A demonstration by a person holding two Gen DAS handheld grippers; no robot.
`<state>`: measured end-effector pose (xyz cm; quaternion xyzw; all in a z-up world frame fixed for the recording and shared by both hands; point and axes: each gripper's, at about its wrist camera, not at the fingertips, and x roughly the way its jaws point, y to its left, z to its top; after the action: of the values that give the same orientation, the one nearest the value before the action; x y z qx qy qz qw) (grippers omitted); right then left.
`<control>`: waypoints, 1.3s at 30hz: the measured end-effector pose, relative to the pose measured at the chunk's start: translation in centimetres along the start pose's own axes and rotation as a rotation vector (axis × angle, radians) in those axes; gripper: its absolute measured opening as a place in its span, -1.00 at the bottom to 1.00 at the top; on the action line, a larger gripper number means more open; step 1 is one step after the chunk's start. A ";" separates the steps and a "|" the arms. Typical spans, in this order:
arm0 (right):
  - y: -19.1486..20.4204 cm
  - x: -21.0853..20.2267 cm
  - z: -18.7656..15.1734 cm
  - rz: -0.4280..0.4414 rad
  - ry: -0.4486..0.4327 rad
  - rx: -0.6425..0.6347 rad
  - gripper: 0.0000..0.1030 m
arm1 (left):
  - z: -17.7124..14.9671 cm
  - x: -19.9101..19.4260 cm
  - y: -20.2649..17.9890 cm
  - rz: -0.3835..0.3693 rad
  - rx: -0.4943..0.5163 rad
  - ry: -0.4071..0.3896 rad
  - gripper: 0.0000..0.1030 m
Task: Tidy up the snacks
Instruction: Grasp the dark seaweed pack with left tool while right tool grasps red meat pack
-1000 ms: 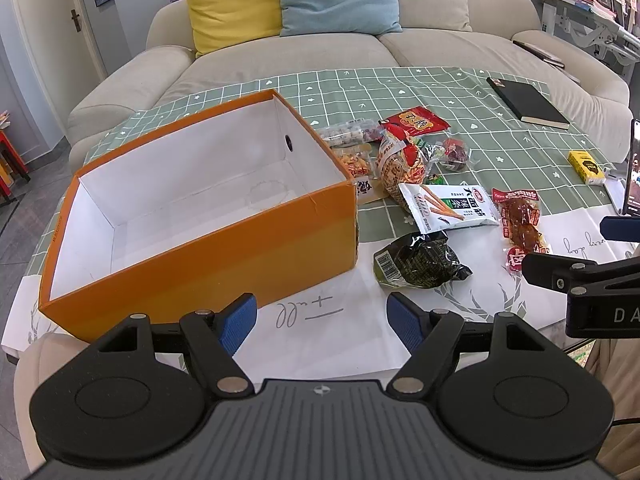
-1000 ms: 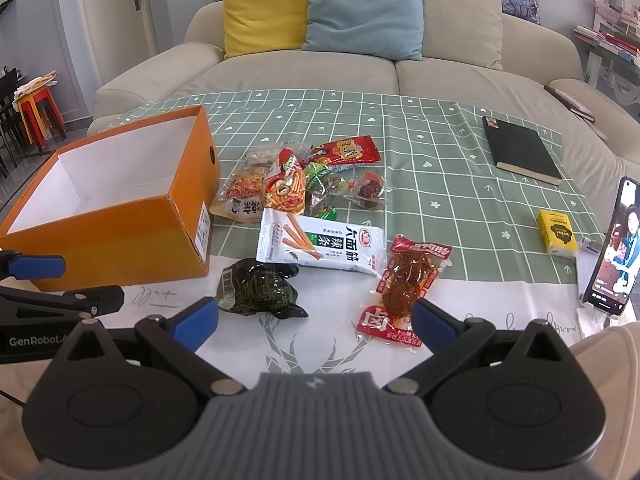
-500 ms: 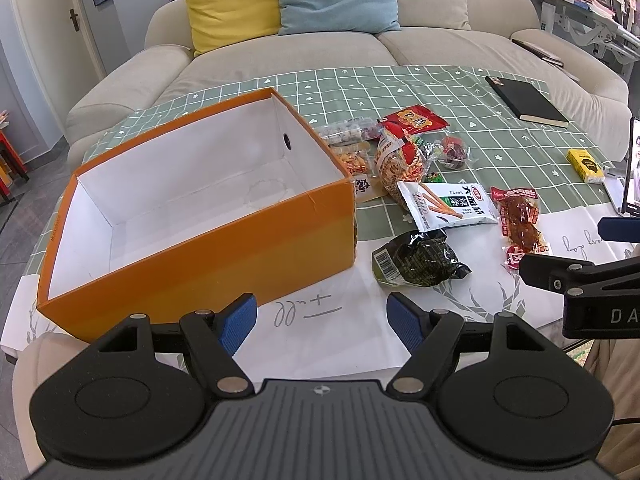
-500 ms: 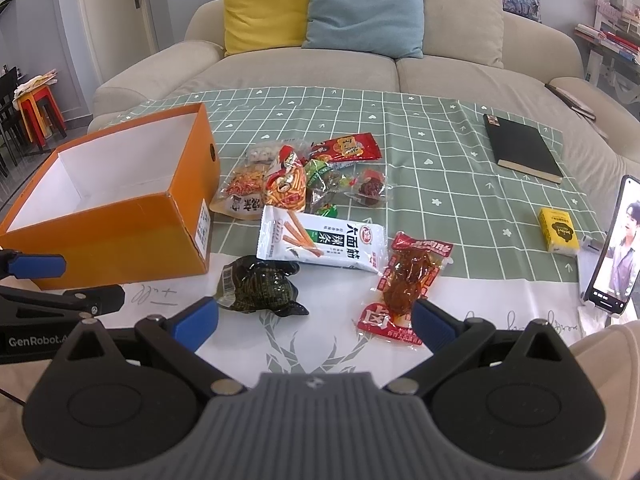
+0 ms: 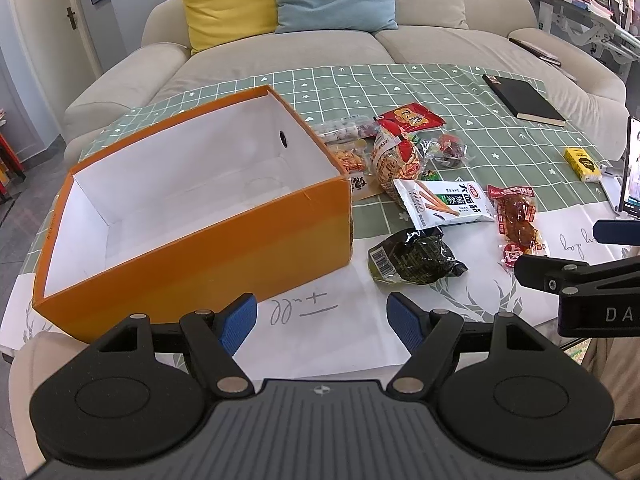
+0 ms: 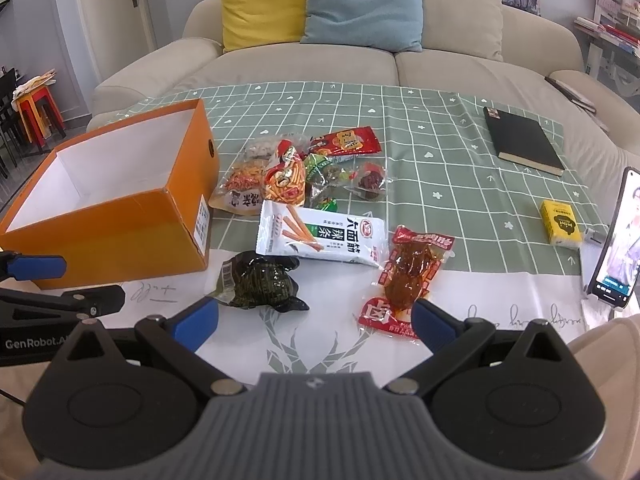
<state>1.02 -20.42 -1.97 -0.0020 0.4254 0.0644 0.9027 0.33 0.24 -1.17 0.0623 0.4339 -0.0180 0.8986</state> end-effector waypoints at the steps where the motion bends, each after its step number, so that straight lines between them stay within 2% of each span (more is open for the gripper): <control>1: 0.0 0.0 0.0 0.002 0.001 0.001 0.93 | 0.0 0.0 0.0 -0.001 0.000 0.000 0.69; 5: 0.0 0.2 -0.1 0.007 0.011 0.007 0.93 | 0.0 0.1 0.0 -0.015 0.001 0.002 0.68; 9: -0.6 0.9 -0.1 0.004 0.032 0.028 0.92 | 0.2 0.3 -0.3 -0.069 0.014 -0.001 0.54; 11: -0.8 1.4 -0.1 -0.002 0.037 0.032 0.84 | 0.3 0.6 -0.4 -0.111 0.017 0.004 0.51; 12: -1.0 1.6 -0.1 -0.008 0.041 0.030 0.74 | 0.3 0.8 -0.5 -0.126 0.017 0.007 0.49; 13: -1.1 1.9 -0.1 -0.012 0.045 0.027 0.66 | 0.4 1.1 -0.6 -0.144 0.018 0.011 0.44; 15: -1.3 2.5 -0.1 -0.014 0.054 0.015 0.65 | 0.6 1.6 -0.7 -0.175 0.009 0.024 0.21; 16: -1.4 2.8 -0.2 -0.017 0.057 0.004 0.60 | 0.7 1.9 -0.8 -0.183 0.001 0.031 0.20; 18: -1.5 3.5 -0.3 -0.030 0.064 -0.029 0.49 | 1.0 2.4 -1.2 -0.199 -0.005 0.036 0.20; 20: -1.9 4.3 -0.3 -0.053 0.068 -0.056 0.48 | 1.4 3.1 -1.7 -0.210 -0.009 0.037 0.22; 23: -3.0 5.6 0.2 -0.081 0.087 -0.045 0.48 | 2.0 4.1 -2.6 -0.214 -0.019 0.037 0.47; 27: -5.0 7.6 1.1 -0.109 0.103 -0.018 0.49 | 2.7 5.9 -3.7 -0.236 -0.073 0.062 0.49; 30: -6.4 9.2 1.5 -0.139 0.130 -0.001 0.49 | 2.8 7.5 -4.1 -0.216 -0.133 0.091 0.49; 36: -8.3 11.6 2.0 -0.137 0.173 0.069 0.49 | 3.2 10.0 -4.6 -0.142 -0.241 0.129 0.50; 39: -8.6 12.9 2.2 -0.136 0.187 0.072 0.49 | 3.4 11.0 -5.1 -0.125 -0.255 0.157 0.50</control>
<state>11.88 -27.32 -10.91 -0.0045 0.5086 -0.0130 0.8609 9.35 -5.02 -8.20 -0.0783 0.5046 -0.0134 0.8597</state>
